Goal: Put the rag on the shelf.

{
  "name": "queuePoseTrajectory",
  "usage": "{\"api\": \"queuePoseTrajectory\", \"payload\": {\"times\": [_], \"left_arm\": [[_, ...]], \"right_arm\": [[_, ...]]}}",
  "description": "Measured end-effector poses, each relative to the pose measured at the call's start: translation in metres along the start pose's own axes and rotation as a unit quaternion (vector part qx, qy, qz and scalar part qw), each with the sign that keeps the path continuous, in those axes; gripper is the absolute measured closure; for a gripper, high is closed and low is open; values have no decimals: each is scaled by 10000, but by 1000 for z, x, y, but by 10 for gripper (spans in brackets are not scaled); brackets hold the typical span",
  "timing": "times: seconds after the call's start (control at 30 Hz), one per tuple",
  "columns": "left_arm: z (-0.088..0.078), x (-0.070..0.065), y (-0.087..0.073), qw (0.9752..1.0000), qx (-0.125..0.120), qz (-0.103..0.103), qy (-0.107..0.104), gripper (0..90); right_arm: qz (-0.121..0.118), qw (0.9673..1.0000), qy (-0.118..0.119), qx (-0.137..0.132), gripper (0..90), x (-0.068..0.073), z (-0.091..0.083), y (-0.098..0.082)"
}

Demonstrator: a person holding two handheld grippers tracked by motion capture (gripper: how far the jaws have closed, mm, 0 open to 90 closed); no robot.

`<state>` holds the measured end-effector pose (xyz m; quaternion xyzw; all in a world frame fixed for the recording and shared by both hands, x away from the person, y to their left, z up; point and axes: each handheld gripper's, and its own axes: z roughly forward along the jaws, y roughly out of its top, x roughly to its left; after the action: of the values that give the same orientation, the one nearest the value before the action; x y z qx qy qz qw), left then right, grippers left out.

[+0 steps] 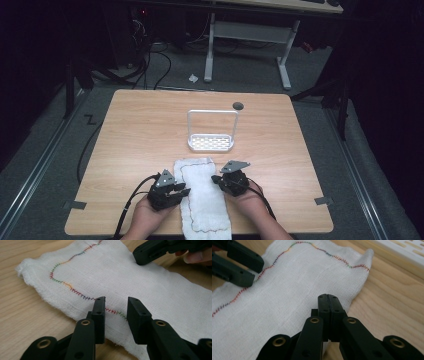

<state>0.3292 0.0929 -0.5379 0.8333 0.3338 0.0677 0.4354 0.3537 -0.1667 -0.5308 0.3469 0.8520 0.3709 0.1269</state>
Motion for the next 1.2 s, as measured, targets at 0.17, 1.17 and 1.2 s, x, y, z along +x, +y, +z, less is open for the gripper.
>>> {"api": "queuePoseTrajectory", "payload": {"times": [0.17, 1.17, 1.2], "left_arm": [[11, -18, 2, 9993, -33, 139, -338, 704], [58, 13, 48, 9975, -88, -183, 673, 787], [58, 13, 48, 9976, -88, -190, 659, 799]], "right_arm": [[-155, 9998, -109, 17, 900, 8, -28, -28], [78, 9995, 244, -161, 809, -6, -40, -43], [100, 9996, 208, -168, 777, -5, -41, -43]]}}
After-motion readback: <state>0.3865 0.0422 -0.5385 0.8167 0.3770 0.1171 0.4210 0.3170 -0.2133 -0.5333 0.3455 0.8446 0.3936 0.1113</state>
